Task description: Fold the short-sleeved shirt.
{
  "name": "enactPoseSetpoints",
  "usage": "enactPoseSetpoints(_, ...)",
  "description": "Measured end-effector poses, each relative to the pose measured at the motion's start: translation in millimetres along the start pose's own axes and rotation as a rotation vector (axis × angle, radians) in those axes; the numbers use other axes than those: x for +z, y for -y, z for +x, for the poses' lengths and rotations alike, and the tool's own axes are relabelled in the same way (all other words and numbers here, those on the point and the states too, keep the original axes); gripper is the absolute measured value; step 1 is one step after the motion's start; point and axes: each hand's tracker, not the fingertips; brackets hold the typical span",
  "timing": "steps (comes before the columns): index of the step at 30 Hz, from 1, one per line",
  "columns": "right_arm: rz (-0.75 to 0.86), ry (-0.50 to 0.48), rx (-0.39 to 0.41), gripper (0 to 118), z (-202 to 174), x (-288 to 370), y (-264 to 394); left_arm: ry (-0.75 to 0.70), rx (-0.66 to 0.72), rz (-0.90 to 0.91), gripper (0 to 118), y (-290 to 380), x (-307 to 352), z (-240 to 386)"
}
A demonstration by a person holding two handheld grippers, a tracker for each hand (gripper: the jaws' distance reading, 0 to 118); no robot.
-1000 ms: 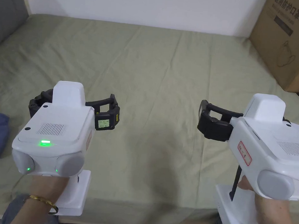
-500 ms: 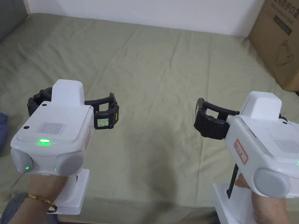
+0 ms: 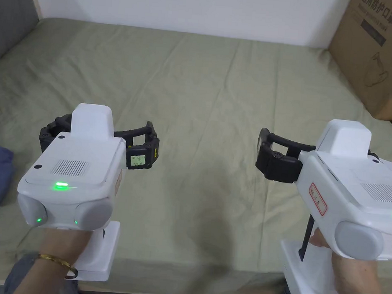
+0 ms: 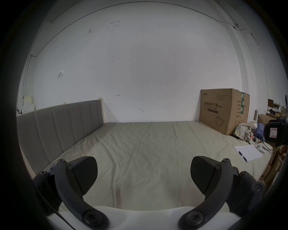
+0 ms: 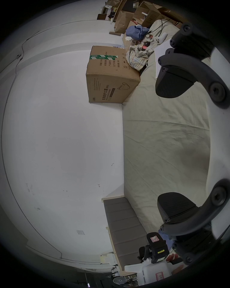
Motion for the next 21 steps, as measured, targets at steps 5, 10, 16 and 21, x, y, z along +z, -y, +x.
enactPoseSetpoints(5, 0.002, -0.003, 0.000, 118, -0.7, -0.2, -0.7, 0.002, 0.001, -0.003, 118, -0.3, 0.6, 0.4)
enactPoseSetpoints(10, 0.003, -0.009, -0.002, 118, -0.9, -0.6, -1.1, 0.005, -0.001, -0.007, 118, -0.4, 1.6, 1.5)
enactPoseSetpoints(16, 0.002, -0.015, 0.006, 118, -1.7, -1.0, 0.2, 0.003, 0.004, -0.003, 118, -0.6, 1.5, 2.0)
enactPoseSetpoints(21, 0.002, -0.018, 0.003, 118, -2.0, -1.3, 0.4, 0.005, -0.004, -0.014, 118, 0.7, 0.5, 3.4)
